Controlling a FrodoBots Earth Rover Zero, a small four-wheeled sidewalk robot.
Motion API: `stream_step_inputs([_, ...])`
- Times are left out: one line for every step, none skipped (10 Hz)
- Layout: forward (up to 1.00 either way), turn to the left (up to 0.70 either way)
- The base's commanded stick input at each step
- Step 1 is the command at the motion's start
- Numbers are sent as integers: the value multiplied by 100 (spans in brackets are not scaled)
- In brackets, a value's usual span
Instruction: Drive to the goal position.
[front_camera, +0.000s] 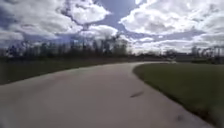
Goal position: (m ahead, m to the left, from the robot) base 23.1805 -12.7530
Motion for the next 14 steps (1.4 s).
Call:
stream_step_inputs([100,0])
stream_step_inputs([100,0])
stream_step_inputs([100,0])
stream_step_inputs([100,0])
stream_step_inputs([100,0])
stream_step_inputs([100,0])
stream_step_inputs([100,0])
stream_step_inputs([100,0])
stream_step_inputs([100,0])
stream_step_inputs([100,0])
stream_step_inputs([100,0])
stream_step_inputs([100,0])
stream_step_inputs([100,0])
stream_step_inputs([100,-9])
